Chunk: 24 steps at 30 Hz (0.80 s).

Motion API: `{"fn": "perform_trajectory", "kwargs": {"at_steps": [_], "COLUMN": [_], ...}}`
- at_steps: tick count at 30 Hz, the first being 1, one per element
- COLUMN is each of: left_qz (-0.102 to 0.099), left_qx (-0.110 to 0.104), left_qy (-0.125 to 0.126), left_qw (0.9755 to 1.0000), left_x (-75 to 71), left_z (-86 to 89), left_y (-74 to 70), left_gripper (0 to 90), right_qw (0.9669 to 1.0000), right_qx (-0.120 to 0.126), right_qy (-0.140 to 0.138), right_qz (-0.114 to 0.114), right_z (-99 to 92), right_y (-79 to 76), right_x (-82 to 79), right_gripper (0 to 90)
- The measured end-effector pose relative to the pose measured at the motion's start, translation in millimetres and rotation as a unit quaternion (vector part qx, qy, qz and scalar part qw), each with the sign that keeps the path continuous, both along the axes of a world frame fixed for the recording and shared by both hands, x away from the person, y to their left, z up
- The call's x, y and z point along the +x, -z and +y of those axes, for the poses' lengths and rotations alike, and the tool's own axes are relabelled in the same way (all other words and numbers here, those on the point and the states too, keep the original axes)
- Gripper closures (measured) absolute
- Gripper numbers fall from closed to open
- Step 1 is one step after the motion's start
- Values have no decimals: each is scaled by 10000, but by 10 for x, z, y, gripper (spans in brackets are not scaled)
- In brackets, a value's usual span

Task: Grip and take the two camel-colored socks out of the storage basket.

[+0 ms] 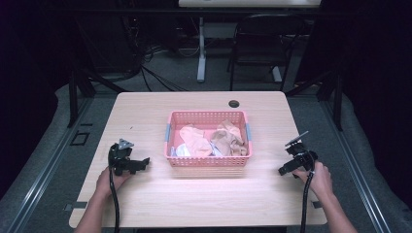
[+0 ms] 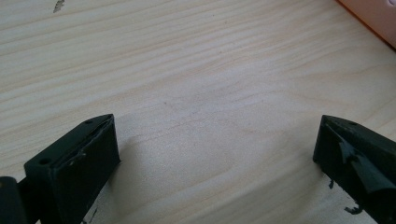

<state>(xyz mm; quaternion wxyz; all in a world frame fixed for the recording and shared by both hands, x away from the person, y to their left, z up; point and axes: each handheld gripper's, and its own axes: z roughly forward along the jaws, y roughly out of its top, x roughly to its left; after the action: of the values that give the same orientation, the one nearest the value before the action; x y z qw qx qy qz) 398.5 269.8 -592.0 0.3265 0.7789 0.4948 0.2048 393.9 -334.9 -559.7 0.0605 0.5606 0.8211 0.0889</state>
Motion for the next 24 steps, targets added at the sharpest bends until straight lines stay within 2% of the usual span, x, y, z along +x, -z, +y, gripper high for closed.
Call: {"fn": "perform_trajectory", "kwargs": {"at_steps": [19,24], "left_qz": [-7,-6], "left_qx": [-11,8], "left_qy": [-6,18], "left_qw": [10000,10000], "left_x": [1,3], "left_z": [-2,0], "left_y": [1,0], "left_gripper": [0,0], "right_qw": [9999,10000], "right_qx": [36,-10], "right_qy": [-10,-30], "right_qz": [-100,27], "right_z": [-11,2], "right_y": [4,-2], "right_x": [-23,7], "right_gripper": [0,0]}}
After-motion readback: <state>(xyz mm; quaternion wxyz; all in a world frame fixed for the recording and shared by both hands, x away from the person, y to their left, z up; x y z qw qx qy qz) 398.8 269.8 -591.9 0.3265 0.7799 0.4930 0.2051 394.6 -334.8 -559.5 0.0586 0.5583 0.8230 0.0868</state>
